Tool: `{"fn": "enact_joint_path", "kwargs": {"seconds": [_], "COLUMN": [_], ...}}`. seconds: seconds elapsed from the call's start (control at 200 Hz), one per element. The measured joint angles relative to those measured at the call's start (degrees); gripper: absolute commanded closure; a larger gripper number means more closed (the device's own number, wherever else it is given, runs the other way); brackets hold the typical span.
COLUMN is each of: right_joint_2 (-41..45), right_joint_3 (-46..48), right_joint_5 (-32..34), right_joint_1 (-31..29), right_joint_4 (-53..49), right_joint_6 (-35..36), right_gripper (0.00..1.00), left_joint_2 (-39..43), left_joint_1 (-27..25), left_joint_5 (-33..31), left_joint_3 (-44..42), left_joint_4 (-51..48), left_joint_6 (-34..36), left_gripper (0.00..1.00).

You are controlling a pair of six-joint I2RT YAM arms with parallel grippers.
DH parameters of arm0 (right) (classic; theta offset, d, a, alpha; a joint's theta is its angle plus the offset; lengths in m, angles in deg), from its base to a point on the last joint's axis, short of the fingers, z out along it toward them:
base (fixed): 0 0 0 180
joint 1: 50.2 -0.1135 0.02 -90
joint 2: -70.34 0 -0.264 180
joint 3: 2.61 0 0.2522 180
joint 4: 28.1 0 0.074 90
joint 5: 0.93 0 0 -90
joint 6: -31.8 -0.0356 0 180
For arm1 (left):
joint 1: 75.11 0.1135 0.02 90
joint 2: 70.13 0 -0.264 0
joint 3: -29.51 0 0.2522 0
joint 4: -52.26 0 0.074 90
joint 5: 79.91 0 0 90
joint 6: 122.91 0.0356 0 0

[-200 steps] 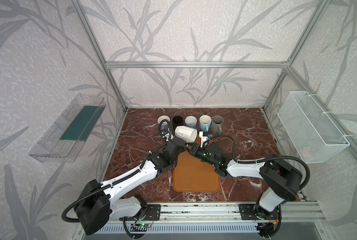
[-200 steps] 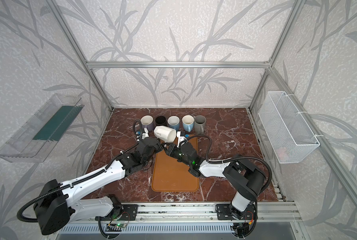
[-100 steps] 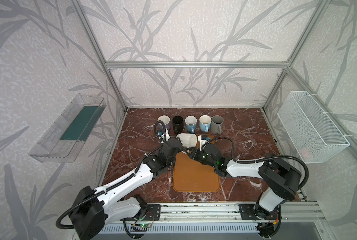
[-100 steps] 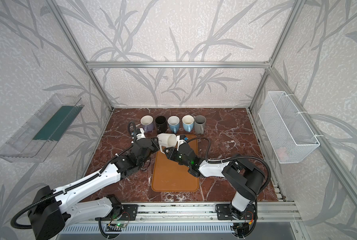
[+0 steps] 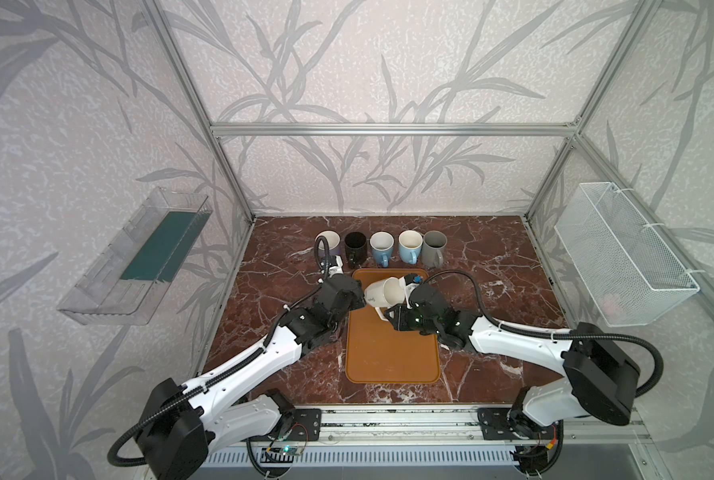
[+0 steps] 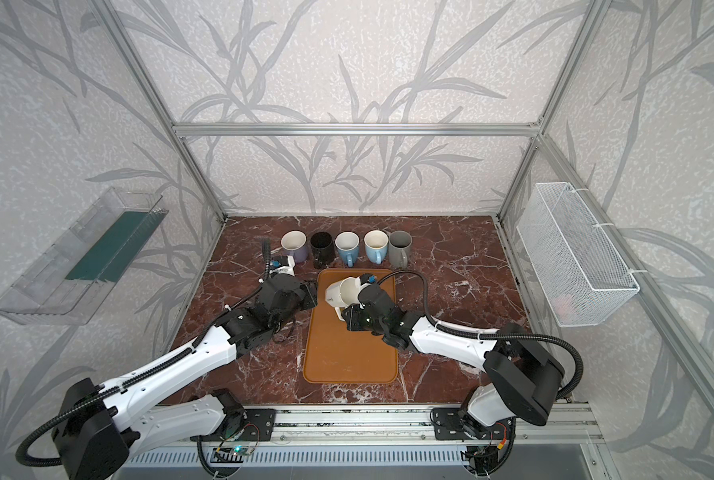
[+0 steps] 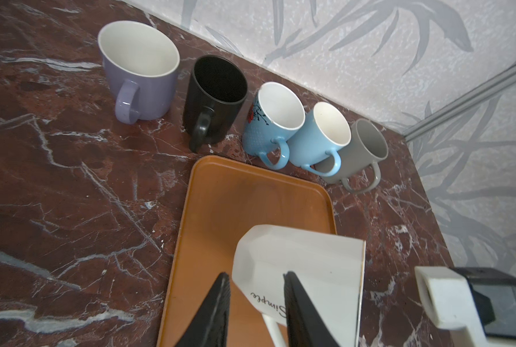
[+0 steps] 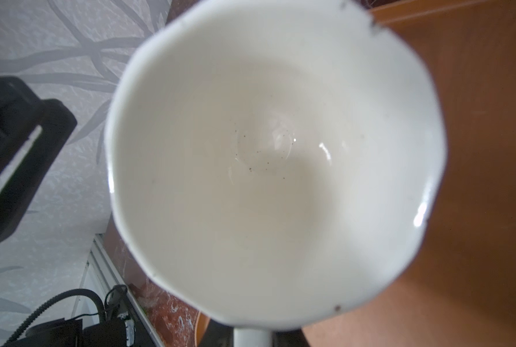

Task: Turn the mug right side up
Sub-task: 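Open the left gripper and draw back while the right gripper carries the white mug away, then carry the white mug with the right gripper beside the grey mug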

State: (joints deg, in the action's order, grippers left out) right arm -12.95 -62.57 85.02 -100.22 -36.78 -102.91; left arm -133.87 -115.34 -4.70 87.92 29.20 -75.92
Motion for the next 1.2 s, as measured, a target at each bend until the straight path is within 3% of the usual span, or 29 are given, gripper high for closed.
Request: {"fn": "enact_joint_path", "kwargs": {"seconds": [0.26, 0.61, 1.204], "right_joint_2": [2.64, 2.78, 5.62], "right_joint_3": [-6.29, -13.00, -16.06], "right_joint_5": [-0.98, -0.44, 0.17], "right_joint_1": [4.87, 11.69, 30.99], "right_joint_4": [-17.20, -33.77, -47.50], "right_joint_6": [8.74, 18.25, 28.74], "right_gripper": [1.00, 1.00, 1.00], "left_joint_2": [-0.13, -0.13, 2.16], "left_joint_1": [0.00, 0.00, 0.00], "left_joint_5": [5.90, 8.50, 8.72], "left_joint_3": [0.31, 0.31, 0.31], "left_joint_4": [-0.85, -2.29, -3.74], "left_joint_6": [5.44, 7.74, 8.83], "left_gripper": [0.66, 0.66, 0.65]}}
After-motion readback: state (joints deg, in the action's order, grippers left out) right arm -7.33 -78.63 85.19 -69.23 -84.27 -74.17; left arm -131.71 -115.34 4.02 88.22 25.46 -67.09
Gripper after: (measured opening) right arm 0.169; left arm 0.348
